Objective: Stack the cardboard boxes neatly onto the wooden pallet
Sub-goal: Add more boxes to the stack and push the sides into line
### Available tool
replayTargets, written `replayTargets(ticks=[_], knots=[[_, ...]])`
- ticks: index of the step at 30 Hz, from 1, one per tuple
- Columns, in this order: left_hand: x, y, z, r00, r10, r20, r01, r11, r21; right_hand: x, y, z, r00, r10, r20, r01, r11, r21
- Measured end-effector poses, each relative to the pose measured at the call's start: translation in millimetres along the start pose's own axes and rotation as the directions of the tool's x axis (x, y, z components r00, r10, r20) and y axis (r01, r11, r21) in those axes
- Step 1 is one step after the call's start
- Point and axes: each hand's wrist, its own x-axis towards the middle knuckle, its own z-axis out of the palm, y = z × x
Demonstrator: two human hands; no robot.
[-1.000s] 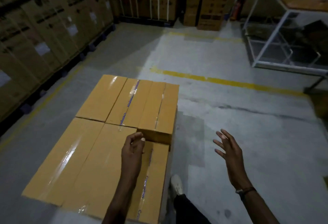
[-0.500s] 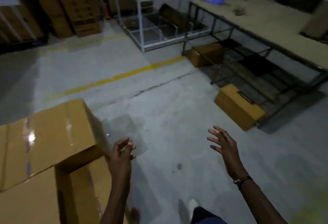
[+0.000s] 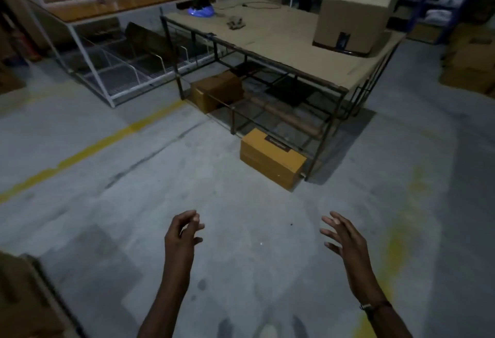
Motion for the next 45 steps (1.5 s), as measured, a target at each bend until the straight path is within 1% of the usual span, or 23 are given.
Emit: replayTargets(ticks=[3, 5, 10, 13, 17, 20, 24, 27, 31, 35, 38, 41, 45], knots=[[11, 6, 62, 0.999, -0.006, 0.036, 0.006, 1.0, -0.004, 38, -11, -34, 1.0, 0.009, -0.001, -0.009, 1.0, 0.001], [19, 8, 96, 0.999, -0.006, 0.047, 0.006, 1.0, -0.002, 66, -19, -48, 1.0, 0.006, 0.024, -0.006, 1.0, 0.0], [48, 7, 165, 0.996, -0.022, 0.087, 0.02, 1.0, 0.024, 141, -33, -61, 0.997, -0.002, 0.076, 0.004, 1.0, -0.024], [74, 6, 205, 0.996, -0.032, 0.087, 0.029, 0.999, 0.028, 192, -41, -62, 0.995, 0.004, 0.101, -0.002, 1.0, -0.02], [118, -5, 262, 0.997, -0.047, 0.057, 0.046, 0.999, 0.015, 282, -48, -55, 0.988, 0.019, 0.154, -0.011, 0.998, -0.056], [157, -17, 307, 0.998, -0.06, 0.013, 0.06, 0.998, -0.011, 356, -50, -47, 0.975, 0.028, 0.219, -0.003, 0.994, -0.111], [211, -32, 366, 0.992, -0.115, -0.051, 0.113, 0.992, -0.05, 434, -58, -45, 0.957, 0.059, 0.283, -0.012, 0.986, -0.165], [243, -38, 411, 0.984, -0.16, -0.075, 0.156, 0.986, -0.051, 485, -64, -54, 0.953, 0.098, 0.287, -0.037, 0.977, -0.212], [279, -38, 459, 0.981, -0.178, -0.082, 0.176, 0.984, -0.026, 552, -81, -60, 0.942, 0.135, 0.306, -0.055, 0.965, -0.258], [315, -40, 499, 0.974, -0.204, -0.098, 0.206, 0.979, 0.002, 620, -92, -51, 0.912, 0.185, 0.366, -0.081, 0.956, -0.282], [344, -49, 528, 0.969, -0.221, -0.112, 0.225, 0.974, 0.026, 674, -88, -38, 0.874, 0.223, 0.432, -0.088, 0.946, -0.31], [377, -68, 562, 0.962, -0.244, -0.121, 0.253, 0.965, 0.066, 733, -74, -24, 0.834, 0.257, 0.488, -0.079, 0.931, -0.356], [425, -109, 605, 0.948, -0.272, -0.165, 0.292, 0.95, 0.113, 808, -31, 4, 0.774, 0.285, 0.566, -0.016, 0.901, -0.433]])
